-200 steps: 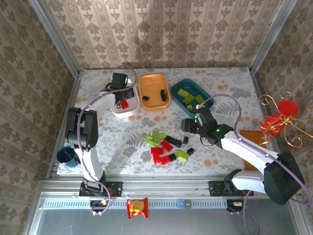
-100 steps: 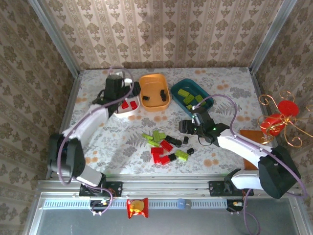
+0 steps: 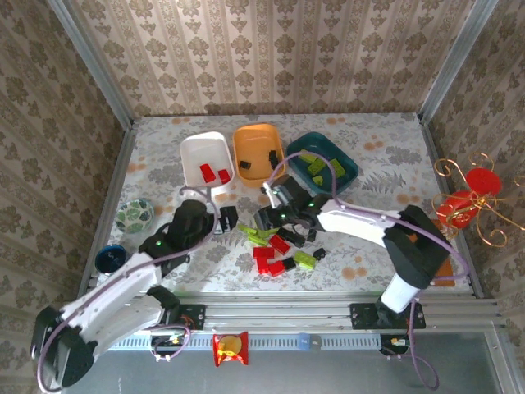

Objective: Sort the legos into containers by color
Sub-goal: Pick up the lego from the center of the table.

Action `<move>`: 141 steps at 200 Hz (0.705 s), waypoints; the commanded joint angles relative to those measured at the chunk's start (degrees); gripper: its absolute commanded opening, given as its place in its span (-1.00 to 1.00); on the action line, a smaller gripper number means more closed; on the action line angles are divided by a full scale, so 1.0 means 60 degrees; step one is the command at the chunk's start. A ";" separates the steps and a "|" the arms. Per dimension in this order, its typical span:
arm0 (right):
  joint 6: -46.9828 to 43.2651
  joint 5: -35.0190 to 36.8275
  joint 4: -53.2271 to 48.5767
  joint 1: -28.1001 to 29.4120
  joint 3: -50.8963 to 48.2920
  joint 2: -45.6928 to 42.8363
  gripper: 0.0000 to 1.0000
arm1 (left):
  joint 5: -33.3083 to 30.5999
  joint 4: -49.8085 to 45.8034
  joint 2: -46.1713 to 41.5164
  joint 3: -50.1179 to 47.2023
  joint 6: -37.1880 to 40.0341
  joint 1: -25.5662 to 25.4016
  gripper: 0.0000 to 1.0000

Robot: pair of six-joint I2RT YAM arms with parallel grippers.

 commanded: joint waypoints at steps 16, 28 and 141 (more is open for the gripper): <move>-0.1033 -0.0437 -0.0987 0.0390 0.1763 0.1725 0.13 | -0.0888 -0.1130 -0.1533 -0.0391 -0.0641 -0.0156 0.81; -0.1190 -0.0462 -0.1200 0.0450 0.2280 0.2211 0.11 | -0.0925 -0.1252 -0.1726 -0.0423 -0.0615 -0.0168 0.81; -0.1922 0.0507 -0.1844 0.0961 0.3520 0.3684 -0.43 | -0.0770 -0.1010 -0.1522 -0.0613 -0.0543 -0.0135 0.85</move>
